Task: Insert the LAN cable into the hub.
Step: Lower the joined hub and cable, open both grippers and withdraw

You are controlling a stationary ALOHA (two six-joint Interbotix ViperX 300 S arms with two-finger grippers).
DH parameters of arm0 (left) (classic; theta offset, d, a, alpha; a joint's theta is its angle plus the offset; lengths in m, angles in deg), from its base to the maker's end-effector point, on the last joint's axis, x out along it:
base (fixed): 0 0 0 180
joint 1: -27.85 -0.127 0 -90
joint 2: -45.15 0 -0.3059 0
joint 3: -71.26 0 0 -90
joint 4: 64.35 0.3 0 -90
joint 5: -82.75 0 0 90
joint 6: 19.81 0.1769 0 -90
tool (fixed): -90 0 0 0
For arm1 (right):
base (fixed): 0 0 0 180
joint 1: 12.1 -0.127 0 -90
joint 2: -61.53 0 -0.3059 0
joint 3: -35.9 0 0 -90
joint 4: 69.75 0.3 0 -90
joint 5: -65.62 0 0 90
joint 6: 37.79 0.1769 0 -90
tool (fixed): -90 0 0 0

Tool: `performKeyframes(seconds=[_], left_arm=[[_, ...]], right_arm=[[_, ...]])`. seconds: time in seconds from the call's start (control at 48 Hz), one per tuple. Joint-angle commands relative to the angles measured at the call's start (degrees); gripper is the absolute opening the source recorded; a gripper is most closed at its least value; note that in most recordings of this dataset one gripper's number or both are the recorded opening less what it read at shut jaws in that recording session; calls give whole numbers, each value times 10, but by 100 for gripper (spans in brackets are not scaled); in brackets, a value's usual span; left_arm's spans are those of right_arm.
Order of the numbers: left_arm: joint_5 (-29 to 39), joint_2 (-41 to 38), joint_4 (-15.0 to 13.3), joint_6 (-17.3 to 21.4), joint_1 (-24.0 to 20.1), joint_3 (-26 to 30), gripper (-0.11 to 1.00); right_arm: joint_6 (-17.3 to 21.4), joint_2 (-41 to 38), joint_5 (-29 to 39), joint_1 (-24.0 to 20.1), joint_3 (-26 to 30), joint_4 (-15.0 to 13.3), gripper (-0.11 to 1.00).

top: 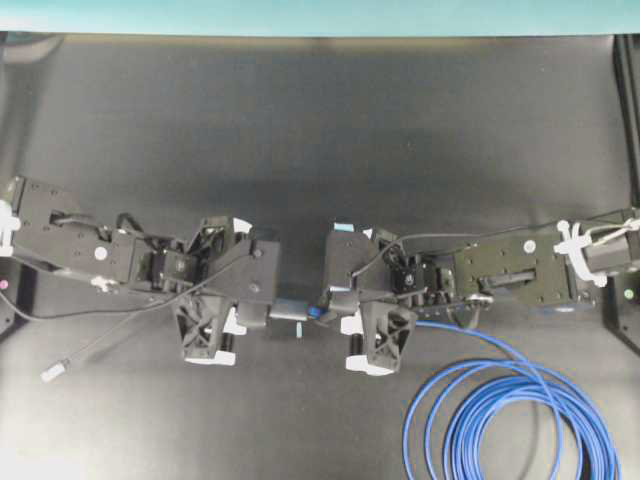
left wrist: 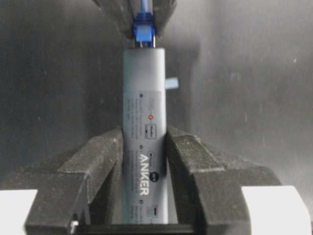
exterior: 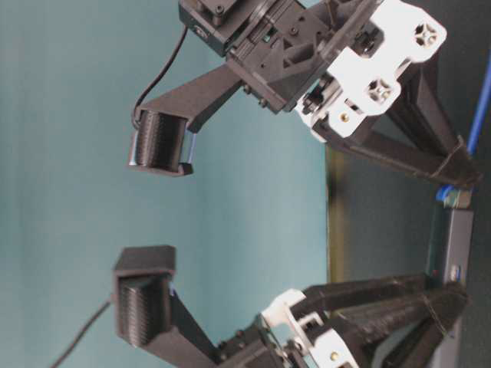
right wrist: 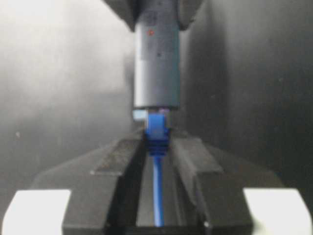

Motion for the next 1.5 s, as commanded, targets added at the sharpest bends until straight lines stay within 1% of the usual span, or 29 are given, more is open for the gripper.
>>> performKeyframes(seconds=[0.0,0.292,0.5,0.521,0.542,0.667,0.75,0.771,0.813,0.896,0.938,1.0,1.021,1.167,1.271,1.48], left_arm=[[-21,11,2,0,2,6,28],[-20,12,2,3,6,6,28],[-11,13,2,-1,5,4,28],[-11,13,2,-1,5,4,28],[-11,13,2,-2,4,4,28],[-10,13,2,-4,1,3,29],[-6,14,2,-8,-3,3,29],[-1,14,2,-14,-4,3,30],[5,14,1,-22,-7,2,40],[23,15,2,-35,-9,1,66],[36,16,2,-40,-10,0,76],[55,18,2,-43,-10,-4,88],[62,19,2,-43,-10,-4,90],[74,37,2,-44,-9,-16,87],[74,59,2,-43,-9,-23,87],[73,118,2,-43,-11,-38,87]], right_arm=[[-2,10,-23,9,16,0,14],[-1,10,-22,9,11,0,14],[2,10,-5,9,7,0,15],[2,10,-4,9,6,0,18],[2,11,-3,9,6,0,22],[6,12,-3,10,2,0,57],[6,13,2,10,-1,1,76],[6,14,2,9,-4,1,79],[6,17,2,9,-7,1,83],[6,25,-3,9,-18,1,83],[7,31,-4,9,-25,1,82],[7,43,-4,9,-37,1,82],[7,47,-4,9,-41,2,82],[7,83,-4,9,-80,2,82],[7,109,-4,6,-104,3,82],[8,152,-4,-4,-134,7,82]])
